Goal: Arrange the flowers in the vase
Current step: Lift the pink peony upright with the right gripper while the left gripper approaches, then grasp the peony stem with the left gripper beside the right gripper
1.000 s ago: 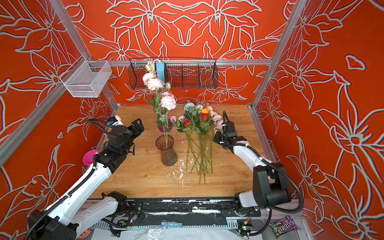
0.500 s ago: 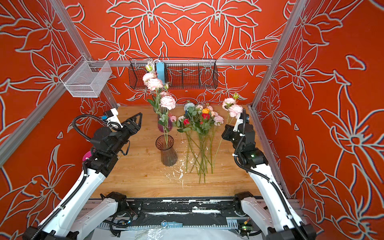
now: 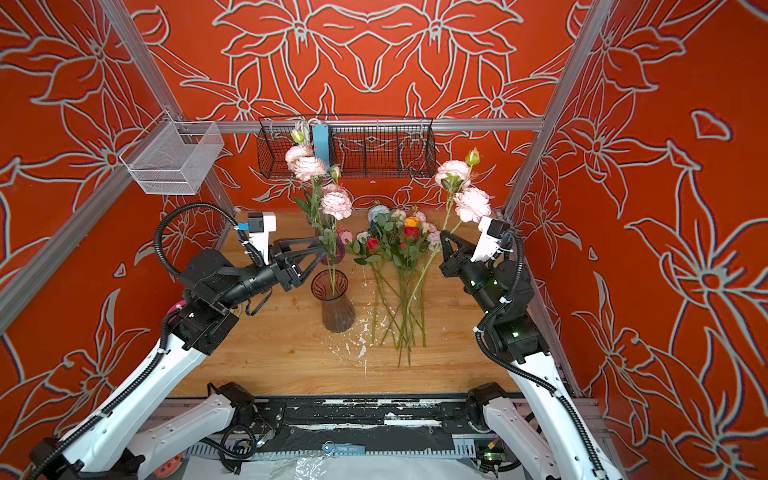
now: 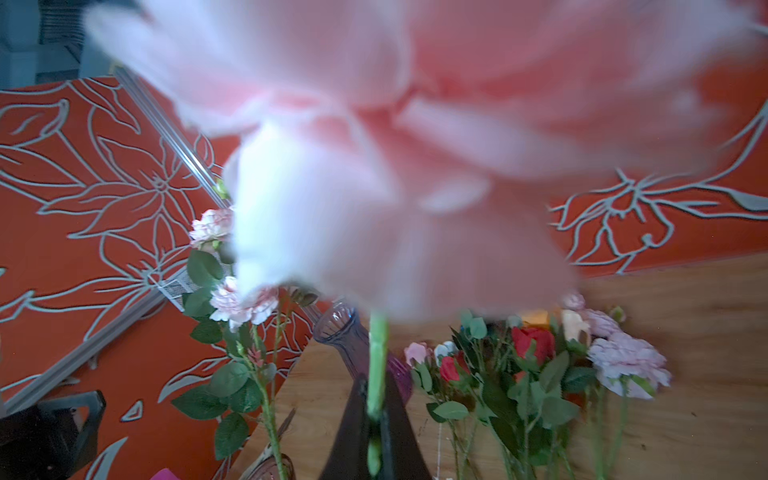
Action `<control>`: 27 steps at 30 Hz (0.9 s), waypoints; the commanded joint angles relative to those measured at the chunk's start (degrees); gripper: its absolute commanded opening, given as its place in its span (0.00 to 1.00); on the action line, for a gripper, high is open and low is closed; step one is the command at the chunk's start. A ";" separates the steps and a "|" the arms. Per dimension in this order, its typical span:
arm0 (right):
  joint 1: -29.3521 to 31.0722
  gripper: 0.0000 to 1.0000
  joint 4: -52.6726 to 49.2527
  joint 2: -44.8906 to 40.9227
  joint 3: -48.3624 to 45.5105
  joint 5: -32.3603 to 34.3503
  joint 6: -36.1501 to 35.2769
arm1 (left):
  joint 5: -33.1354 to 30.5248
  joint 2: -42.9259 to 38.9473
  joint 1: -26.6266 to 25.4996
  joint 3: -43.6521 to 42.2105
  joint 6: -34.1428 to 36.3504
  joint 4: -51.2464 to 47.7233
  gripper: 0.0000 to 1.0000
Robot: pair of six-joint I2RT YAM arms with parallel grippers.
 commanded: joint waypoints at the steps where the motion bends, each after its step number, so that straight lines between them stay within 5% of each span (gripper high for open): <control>1: 4.60 0.04 6.79 1.97 3.37 -1.33 1.76 | 6.54 2.38 -2.64 2.05 4.23 -1.87 0.63; 13: 20.66 0.04 15.63 11.71 7.41 -3.51 1.72 | 8.07 7.35 -7.14 0.35 2.31 1.67 0.63; 27: 26.34 0.04 21.26 18.13 10.08 -6.16 3.15 | 4.53 8.61 -9.25 1.32 5.36 -2.52 0.55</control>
